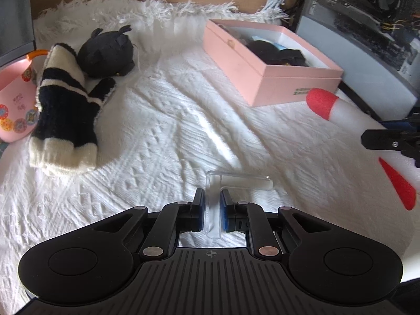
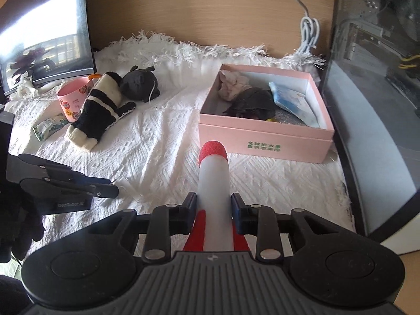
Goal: Organize soft objects
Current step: 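Carry the rocket and clear piece into the pink box and open both tools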
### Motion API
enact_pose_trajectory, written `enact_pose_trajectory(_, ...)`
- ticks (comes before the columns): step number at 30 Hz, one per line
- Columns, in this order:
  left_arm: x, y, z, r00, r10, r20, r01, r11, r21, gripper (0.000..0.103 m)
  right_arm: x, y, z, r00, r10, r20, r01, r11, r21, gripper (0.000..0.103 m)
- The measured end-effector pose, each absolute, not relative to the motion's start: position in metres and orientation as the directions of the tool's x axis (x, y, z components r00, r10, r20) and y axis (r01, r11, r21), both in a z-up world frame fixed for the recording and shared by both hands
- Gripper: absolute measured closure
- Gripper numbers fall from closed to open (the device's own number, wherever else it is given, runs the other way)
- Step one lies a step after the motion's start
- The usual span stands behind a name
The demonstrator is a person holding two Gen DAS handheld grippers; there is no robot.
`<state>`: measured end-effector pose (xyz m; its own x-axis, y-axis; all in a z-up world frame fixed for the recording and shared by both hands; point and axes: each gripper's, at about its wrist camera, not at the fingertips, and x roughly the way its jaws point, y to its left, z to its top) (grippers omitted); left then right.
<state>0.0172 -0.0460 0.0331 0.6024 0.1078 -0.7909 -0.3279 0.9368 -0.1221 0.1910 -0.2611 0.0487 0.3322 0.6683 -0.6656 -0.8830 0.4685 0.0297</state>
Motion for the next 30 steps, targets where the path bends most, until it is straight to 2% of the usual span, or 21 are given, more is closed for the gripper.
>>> enact_pose_trajectory(7,0.026,-0.049,0.071,0.674,0.048,-0.737,-0.286,0.937,-0.201,0.088,0.198,-0.28,0.051,0.365,0.654,-0.663,-0.862,0.507,0.026,0.075)
enact_pose_trajectory(14,0.104,-0.037,0.152,0.809,0.033,-0.587,-0.216,0.946,-0.243,0.088,0.205,-0.303,0.068,0.413,0.677,-0.609,-0.83,0.555,0.055,0.075)
enact_pose_trajectory(17,0.155,-0.028,0.167,0.856,0.002,-0.516,-0.191,0.931,-0.312,0.086,0.208,-0.31,0.068,0.435,0.681,-0.589,-0.814,0.577,0.066,0.075)
enact_pose_trajectory(20,0.201,-0.015,0.15,0.806,0.055,-0.589,-0.333,0.865,-0.375,0.087,0.209,-0.315,0.065,0.45,0.676,-0.584,-0.799,0.597,0.075,0.075)
enact_pose_trajectory(24,0.208,-0.003,0.115,0.783,-0.001,-0.622,-0.364,0.81,-0.459,0.087,0.212,-0.321,0.06,0.471,0.656,-0.59,-0.781,0.621,0.067,0.075)
enact_pose_trajectory(30,0.149,-0.011,0.101,0.754,0.05,-0.655,-0.385,0.841,-0.38,0.087,0.227,-0.305,0.08,0.47,0.69,-0.551,-0.806,0.59,0.051,0.075)
